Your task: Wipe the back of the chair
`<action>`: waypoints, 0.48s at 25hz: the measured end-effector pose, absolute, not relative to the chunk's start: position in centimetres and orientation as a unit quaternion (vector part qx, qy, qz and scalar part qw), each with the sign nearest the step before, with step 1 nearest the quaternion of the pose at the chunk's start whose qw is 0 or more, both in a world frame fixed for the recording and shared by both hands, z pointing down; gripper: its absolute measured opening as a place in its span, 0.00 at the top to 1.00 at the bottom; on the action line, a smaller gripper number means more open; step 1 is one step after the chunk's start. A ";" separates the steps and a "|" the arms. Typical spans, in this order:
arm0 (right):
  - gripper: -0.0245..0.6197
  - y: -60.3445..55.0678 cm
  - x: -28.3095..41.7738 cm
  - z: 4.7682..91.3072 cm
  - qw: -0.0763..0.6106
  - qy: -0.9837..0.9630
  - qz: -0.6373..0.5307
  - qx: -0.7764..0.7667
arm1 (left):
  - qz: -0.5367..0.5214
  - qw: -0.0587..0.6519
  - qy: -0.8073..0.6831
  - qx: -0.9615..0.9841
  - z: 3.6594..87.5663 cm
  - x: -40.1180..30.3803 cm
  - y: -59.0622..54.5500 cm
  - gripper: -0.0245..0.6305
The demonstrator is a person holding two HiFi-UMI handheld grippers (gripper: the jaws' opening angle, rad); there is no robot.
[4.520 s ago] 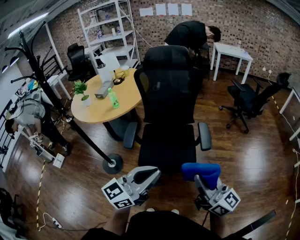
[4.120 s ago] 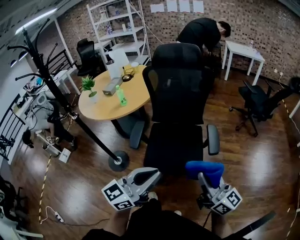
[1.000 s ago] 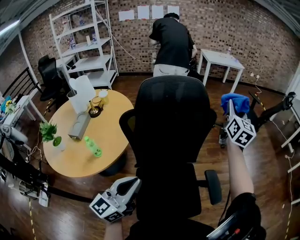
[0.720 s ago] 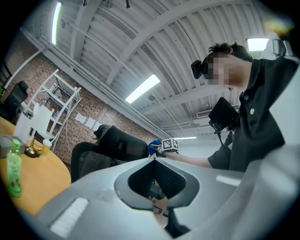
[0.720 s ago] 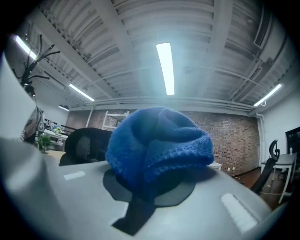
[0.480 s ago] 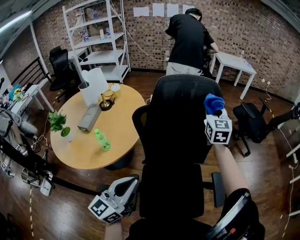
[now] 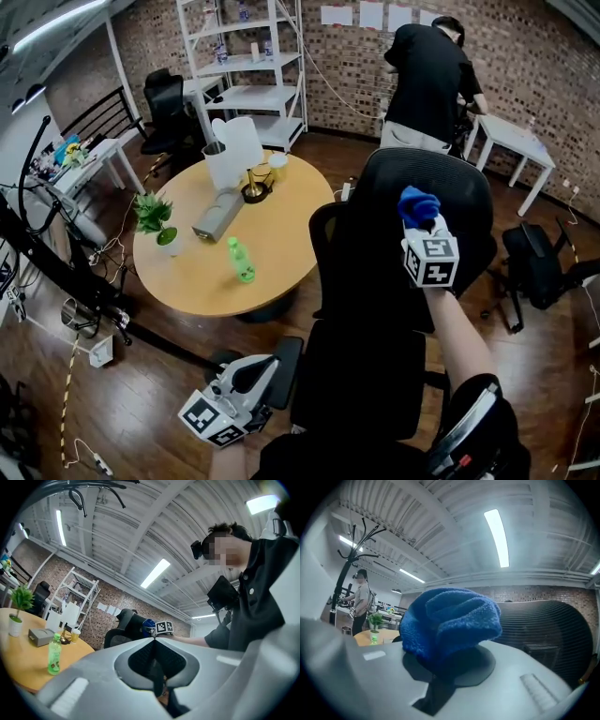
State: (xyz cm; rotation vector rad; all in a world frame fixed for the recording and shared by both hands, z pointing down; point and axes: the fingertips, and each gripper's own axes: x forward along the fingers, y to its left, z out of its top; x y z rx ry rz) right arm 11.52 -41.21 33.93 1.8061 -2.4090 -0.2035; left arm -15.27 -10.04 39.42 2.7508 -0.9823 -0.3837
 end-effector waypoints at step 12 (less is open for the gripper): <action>0.88 -40.4 0.1 37.4 0.059 -0.872 -0.062 0.482 | -0.118 0.094 -0.383 0.911 39.5 -17.3 -8.0 0.96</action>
